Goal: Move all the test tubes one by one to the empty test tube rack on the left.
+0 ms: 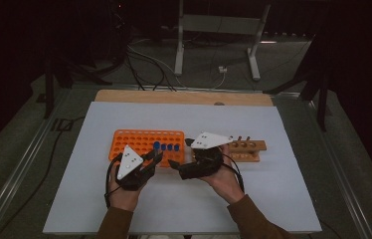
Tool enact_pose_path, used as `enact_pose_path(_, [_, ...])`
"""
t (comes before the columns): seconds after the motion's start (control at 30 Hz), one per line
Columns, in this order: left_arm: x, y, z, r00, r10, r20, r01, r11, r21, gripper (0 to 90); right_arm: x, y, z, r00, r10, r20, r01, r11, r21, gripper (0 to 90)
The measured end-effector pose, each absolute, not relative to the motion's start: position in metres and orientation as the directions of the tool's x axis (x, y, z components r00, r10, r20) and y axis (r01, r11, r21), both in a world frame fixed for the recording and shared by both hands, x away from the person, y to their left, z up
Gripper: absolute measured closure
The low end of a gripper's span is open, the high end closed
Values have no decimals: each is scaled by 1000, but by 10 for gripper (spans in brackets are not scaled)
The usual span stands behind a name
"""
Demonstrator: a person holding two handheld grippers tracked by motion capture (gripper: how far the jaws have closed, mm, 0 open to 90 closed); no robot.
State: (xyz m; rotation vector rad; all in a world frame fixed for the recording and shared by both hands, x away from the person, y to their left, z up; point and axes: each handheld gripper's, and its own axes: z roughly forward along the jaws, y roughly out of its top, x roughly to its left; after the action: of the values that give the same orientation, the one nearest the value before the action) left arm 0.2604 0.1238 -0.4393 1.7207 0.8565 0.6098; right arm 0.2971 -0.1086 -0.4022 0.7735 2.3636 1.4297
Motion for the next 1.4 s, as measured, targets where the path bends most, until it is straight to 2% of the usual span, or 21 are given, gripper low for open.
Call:
enact_pose_path(0.2, [262, 131, -439, 590, 807, -16, 251, -165, 954, 780, 300, -126, -408, -798, 600, 60, 316, 332, 889, 40])
enact_pose_path(0.37, [264, 137, -437, 565, 825, -11, 254, -162, 953, 780, 301, -140, -408, -780, 624, 44, 308, 321, 896, 2])
enact_pose_path(0.8, [278, 144, -441, 506, 863, 3, 261, -157, 952, 779, 299, -174, -406, -754, 656, 28, 301, 307, 903, 2])
enact_pose_path(1.4, [295, 142, -460, 485, 875, 15, 297, -181, 938, 779, 297, -210, -407, -715, 698, 50, 313, 255, 915, 2])
